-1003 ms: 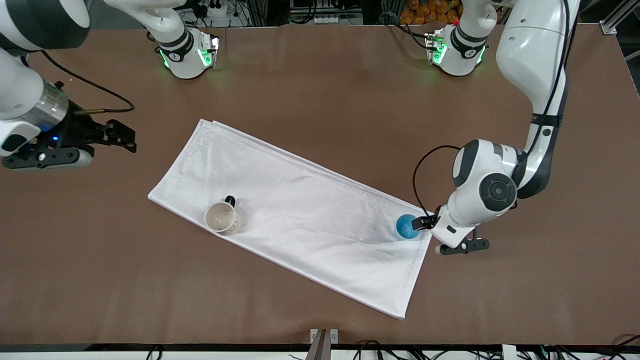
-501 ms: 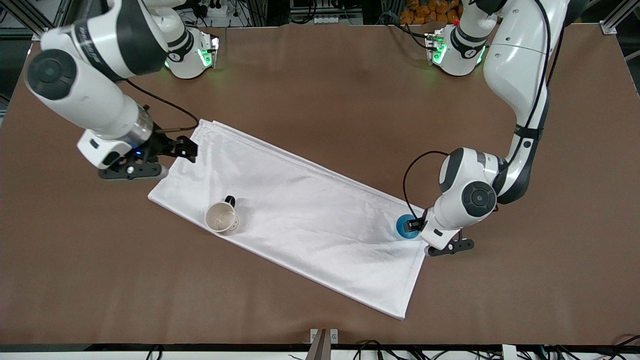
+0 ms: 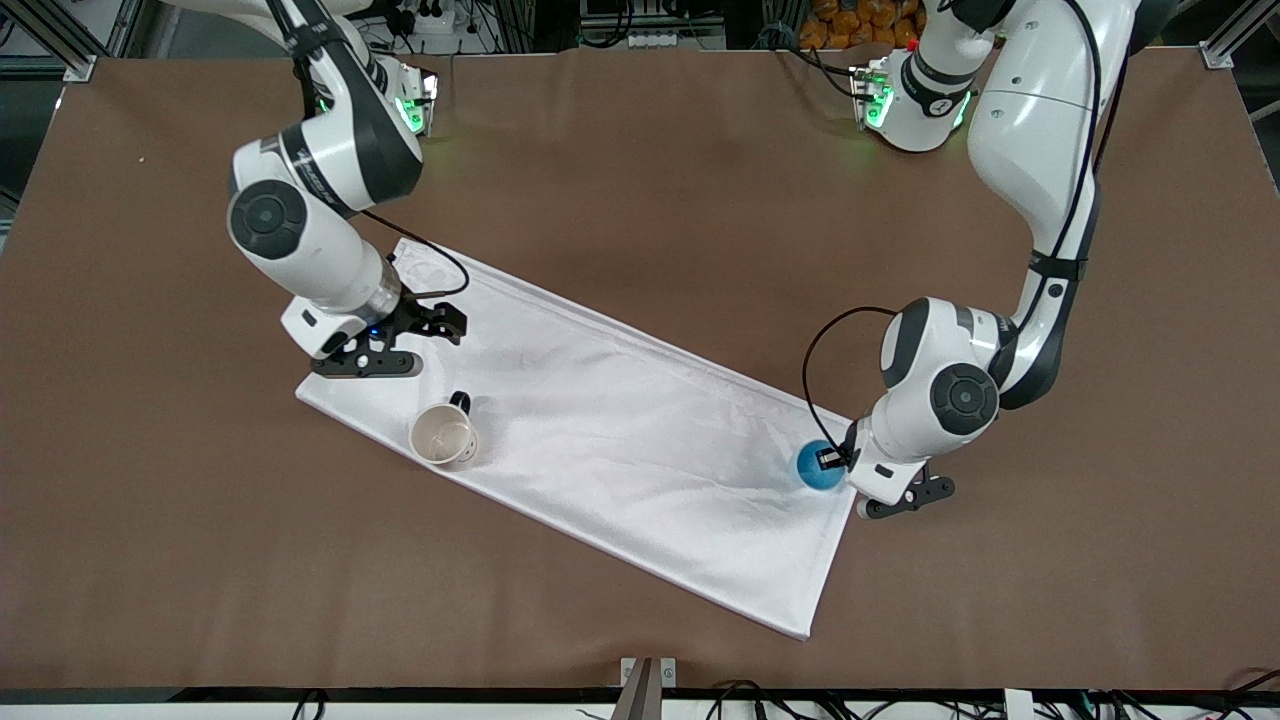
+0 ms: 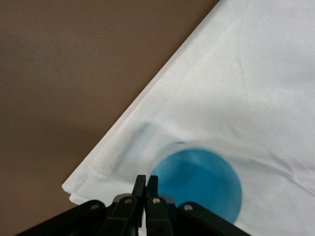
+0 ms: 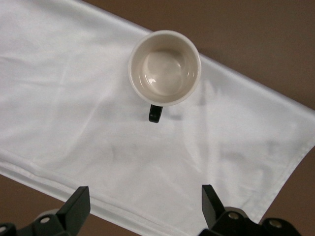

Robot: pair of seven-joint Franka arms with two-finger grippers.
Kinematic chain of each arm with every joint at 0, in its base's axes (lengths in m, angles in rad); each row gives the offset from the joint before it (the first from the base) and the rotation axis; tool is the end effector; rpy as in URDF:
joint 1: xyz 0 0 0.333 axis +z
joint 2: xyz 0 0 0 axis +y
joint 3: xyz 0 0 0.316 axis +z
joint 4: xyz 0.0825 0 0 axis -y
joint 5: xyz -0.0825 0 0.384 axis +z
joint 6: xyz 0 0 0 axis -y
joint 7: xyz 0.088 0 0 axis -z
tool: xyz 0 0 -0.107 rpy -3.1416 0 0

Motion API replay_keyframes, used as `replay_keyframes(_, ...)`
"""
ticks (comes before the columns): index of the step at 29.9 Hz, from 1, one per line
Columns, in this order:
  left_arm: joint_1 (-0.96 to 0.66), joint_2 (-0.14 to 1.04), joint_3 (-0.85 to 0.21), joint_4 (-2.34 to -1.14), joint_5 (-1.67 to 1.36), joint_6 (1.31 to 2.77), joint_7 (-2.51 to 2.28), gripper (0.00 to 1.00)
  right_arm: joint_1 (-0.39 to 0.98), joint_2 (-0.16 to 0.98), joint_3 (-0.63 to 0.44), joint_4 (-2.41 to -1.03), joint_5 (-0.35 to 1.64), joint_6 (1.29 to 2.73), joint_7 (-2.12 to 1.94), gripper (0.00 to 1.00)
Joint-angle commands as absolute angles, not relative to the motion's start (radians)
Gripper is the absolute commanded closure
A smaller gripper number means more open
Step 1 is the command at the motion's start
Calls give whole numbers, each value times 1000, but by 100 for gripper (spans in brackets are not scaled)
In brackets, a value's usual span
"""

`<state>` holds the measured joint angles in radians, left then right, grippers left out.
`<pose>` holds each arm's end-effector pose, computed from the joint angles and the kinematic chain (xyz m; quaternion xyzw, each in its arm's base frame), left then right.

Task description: Place blue cup into white mug on table

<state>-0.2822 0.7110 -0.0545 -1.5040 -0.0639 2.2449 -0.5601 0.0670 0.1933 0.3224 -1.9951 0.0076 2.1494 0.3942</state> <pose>0.6779 -0.2323 0.2503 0.9894 0.1376 -0.0049 0.0453 0.5440 0.2177 0.3675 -0.9993 0.0069 0.0263 0.0255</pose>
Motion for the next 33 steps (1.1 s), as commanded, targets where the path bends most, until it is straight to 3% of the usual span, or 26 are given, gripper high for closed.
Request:
replay_keyframes(1,-273,677,-49,-1493,-78,2244,-574,100,77,244,339,-2013,-70,2213,503,0)
replay_keyframes(13,-222,543,-48,-1525,-75,2166,-525,100,74,402,342,-2013,-198,2375,569,2)
replay_keyframes(21,-111,385,-52,-1683,-77,2141,-241,100,66,445,330,-1996,-221,2395,572,13)
replay_keyframes(25,-91,302,-52,-1776,-77,2141,-172,100,69,471,313,-1965,-230,2395,572,28)
replay_keyframes(33,-95,213,-54,-1859,-77,2140,-184,100,72,495,307,-1936,-242,2395,572,69)
